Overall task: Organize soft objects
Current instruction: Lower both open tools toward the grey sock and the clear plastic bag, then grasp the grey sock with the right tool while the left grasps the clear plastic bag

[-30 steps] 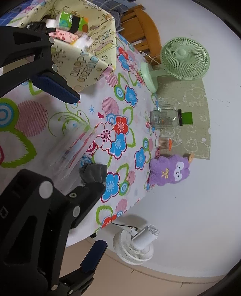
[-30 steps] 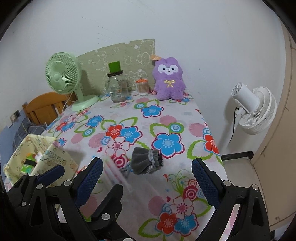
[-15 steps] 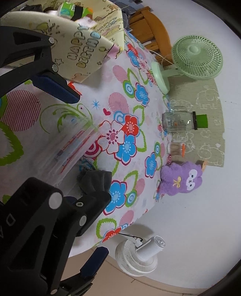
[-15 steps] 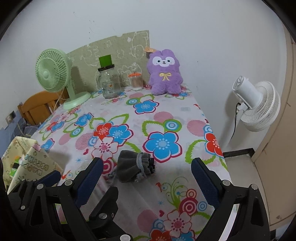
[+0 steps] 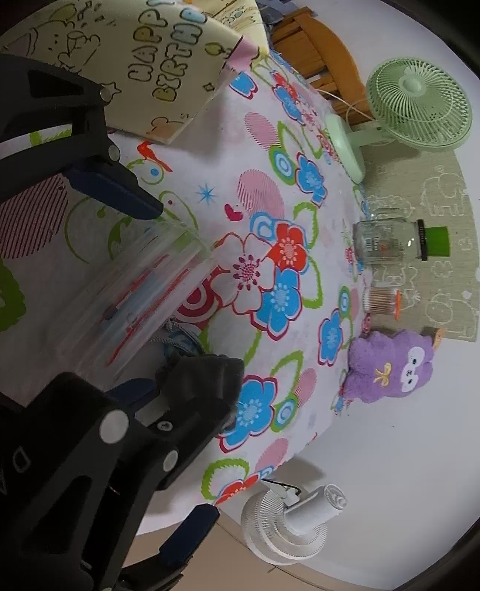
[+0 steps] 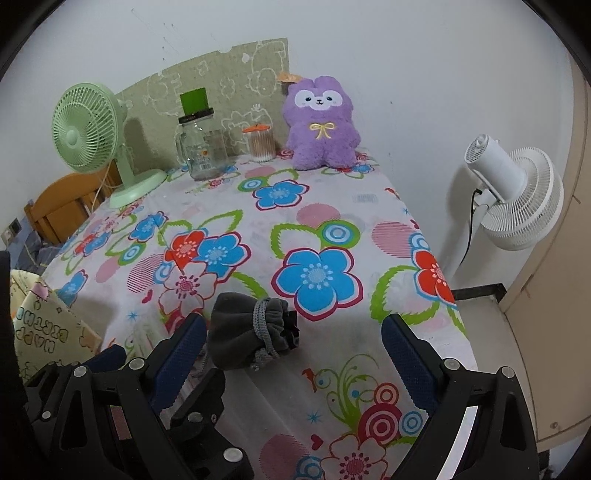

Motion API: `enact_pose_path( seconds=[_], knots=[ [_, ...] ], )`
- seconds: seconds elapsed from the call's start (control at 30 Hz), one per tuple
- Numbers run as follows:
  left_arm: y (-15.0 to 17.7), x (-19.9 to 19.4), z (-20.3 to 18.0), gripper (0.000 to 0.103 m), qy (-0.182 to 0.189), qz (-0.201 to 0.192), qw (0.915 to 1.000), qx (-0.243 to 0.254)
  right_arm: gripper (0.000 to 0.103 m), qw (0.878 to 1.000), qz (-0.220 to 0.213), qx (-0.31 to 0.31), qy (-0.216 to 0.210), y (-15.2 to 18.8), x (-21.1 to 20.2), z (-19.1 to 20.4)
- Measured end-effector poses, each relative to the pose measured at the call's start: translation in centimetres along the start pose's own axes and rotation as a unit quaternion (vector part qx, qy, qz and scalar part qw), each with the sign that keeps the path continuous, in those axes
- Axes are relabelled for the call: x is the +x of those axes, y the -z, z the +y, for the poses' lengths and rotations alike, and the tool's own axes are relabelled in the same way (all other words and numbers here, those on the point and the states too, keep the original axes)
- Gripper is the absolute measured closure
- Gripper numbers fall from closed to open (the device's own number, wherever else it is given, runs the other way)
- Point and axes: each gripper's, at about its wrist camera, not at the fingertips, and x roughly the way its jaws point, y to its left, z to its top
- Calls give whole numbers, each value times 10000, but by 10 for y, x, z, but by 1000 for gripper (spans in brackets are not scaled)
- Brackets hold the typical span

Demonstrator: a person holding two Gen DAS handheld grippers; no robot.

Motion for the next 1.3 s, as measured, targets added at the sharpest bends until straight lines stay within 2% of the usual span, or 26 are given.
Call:
enact_pose_path(
  seconds=[0.07,0.17,0.27,0.5,0.6,0.7,0.9,1.0,1.07,1.13,1.3],
  knots=[
    [1,4,1,15,-13,56,10000,14,6,10000,33,-50,9,0,4,1],
    [2,10,4,23,-18,183,9998,47,6,9998,93,-173,69,2,9,4],
    [3,8,6,27,-46,140,9999,57,6,9997,120,-227,21,3,12,7],
    [1,7,12,58,-18,67,9999,126,6,9993,124,-336,-88,1,15,17],
    [0,7,14,64,6,45,9999,156,6,9992,118,-380,-104,0,17,21],
    [1,7,15,68,-14,6,9998,215,6,9989,96,-469,-22,-1,20,26],
    [1,7,15,69,-26,-33,9997,244,6,9983,258,-504,-148,0,30,30],
    [1,7,15,69,-31,-43,9996,260,17,9981,343,-477,-173,0,33,30],
    [1,7,15,69,-41,-56,9996,290,30,9972,547,-429,-280,2,37,30],
    [1,7,13,69,-51,-70,9994,329,36,9959,742,-321,-398,4,42,29],
    [2,6,11,72,-50,-91,9991,419,40,9963,703,-370,-335,5,39,31]
  ],
)
